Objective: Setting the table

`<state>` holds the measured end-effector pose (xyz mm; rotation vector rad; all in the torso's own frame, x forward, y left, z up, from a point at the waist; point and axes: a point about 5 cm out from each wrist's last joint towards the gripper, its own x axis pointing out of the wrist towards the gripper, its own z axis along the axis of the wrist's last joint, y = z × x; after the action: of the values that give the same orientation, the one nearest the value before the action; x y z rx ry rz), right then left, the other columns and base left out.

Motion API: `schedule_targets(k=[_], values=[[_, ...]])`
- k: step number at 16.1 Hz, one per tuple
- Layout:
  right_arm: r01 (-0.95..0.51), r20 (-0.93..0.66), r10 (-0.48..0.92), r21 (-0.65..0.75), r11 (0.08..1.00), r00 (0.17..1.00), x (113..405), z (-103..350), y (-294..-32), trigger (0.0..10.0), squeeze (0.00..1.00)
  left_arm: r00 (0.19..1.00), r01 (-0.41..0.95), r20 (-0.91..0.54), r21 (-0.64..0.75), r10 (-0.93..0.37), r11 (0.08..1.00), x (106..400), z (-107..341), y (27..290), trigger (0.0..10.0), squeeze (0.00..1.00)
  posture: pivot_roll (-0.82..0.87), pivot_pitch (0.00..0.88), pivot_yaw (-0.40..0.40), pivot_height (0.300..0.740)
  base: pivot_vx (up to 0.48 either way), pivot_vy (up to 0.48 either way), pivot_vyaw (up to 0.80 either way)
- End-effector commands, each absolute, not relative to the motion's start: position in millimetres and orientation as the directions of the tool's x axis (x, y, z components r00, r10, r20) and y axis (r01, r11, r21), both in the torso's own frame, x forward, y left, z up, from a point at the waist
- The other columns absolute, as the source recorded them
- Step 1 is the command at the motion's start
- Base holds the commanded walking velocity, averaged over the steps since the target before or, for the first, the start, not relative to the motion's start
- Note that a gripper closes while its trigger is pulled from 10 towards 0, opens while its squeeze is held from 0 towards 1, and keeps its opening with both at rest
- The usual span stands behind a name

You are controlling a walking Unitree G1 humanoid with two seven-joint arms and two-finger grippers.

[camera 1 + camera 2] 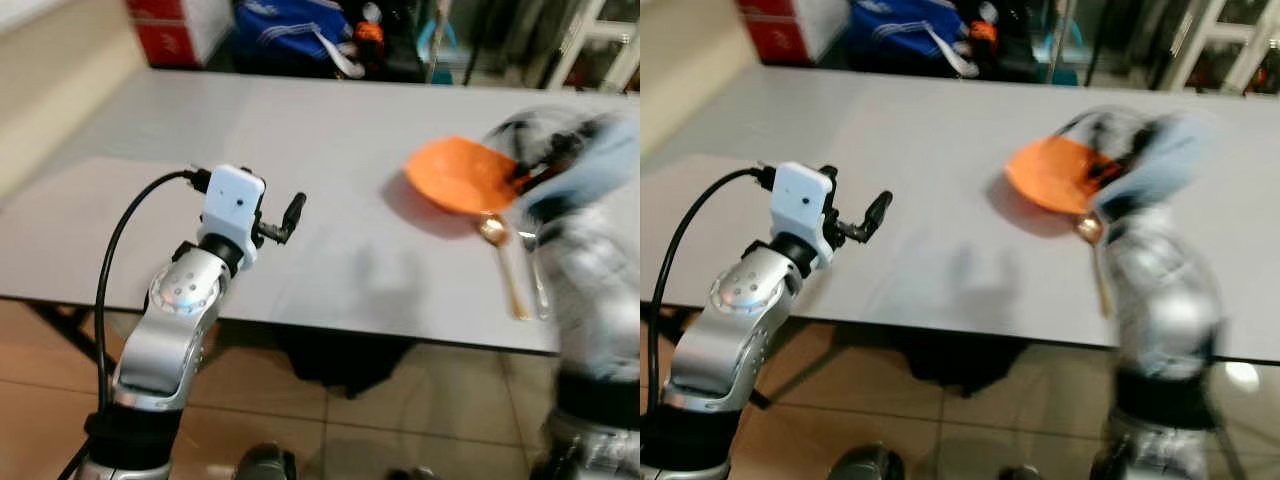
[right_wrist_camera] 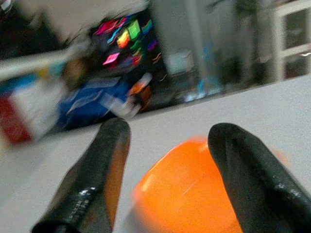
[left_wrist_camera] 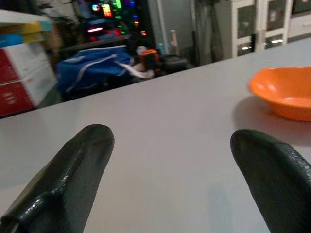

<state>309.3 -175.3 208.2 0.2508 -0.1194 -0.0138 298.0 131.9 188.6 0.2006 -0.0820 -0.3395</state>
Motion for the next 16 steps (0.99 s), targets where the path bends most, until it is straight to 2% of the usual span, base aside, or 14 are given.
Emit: schedule_targets(k=[1,5,6,7,8,9,10,13,16], values=[[-0.026,0.134,-0.004,0.224,0.974,0.991,303,209,-166,10.0,1.0,0.948,0.303,0.044,0.184,-0.316,0.935,301,190,134,10.0,1.0,0.08,0.002,0.003,0.74,0.0,0.48,0.0],[-0.02,0.108,0.004,0.144,0.989,0.994,289,194,-162,10.0,1.0,0.97,0.213,0.069,0.209,-0.231,0.955,302,191,152,10.0,1.0,0.09,0.0,0.0,0.74,0.0,0.48,0.0],[-0.031,0.115,0.018,0.114,0.993,0.993,287,193,-161,10.0,1.0,0.973,0.199,0.077,0.216,-0.219,0.956,302,192,154,10.0,0.63,0.09,0.0,-0.002,0.74,0.0,0.48,0.0],[-0.041,0.128,0.028,0.1,0.994,0.991,286,193,-160,10.0,1.0,0.974,0.188,0.083,0.214,-0.209,0.959,303,193,155,10.0,0.0,0.09,0.0,-0.008,0.74,0.0,0.48,0.0],[-0.031,0.127,0.021,0.082,0.996,0.992,286,192,-160,10.0,1.0,0.975,0.182,0.084,0.215,-0.204,0.96,303,193,155,10.0,0.0,0.09,0.0,-0.012,0.74,0.0,0.48,0.0],[-0.019,0.116,0.012,0.06,0.998,0.993,286,190,-159,10.0,0.64,0.976,0.18,0.085,0.217,-0.202,0.959,303,192,155,10.0,0.0,0.09,0.0,-0.012,0.74,0.0,0.48,0.0],[-0.015,0.108,0.008,0.061,0.998,0.994,288,188,-158,10.0,0.0,0.976,0.176,0.089,0.226,-0.2,0.958,303,192,154,10.0,0.0,0.09,0.0,-0.012,0.74,0.0,0.48,0.0],[0.001,0.066,-0.009,0.118,0.993,0.998,290,178,-154,10.0,0.0,0.978,0.16,0.094,0.246,-0.187,0.956,304,190,154,10.0,0.0,0.09,0.0,-0.007,0.74,0.0,0.48,-0.48],[0.009,0.051,-0.015,0.13,0.991,0.999,292,174,-153,10.0,0.0,0.978,0.159,0.095,0.249,-0.187,0.955,305,190,154,10.0,0.0,0.1,0.0,-0.004,0.74,0.0,0.48,0.0]])
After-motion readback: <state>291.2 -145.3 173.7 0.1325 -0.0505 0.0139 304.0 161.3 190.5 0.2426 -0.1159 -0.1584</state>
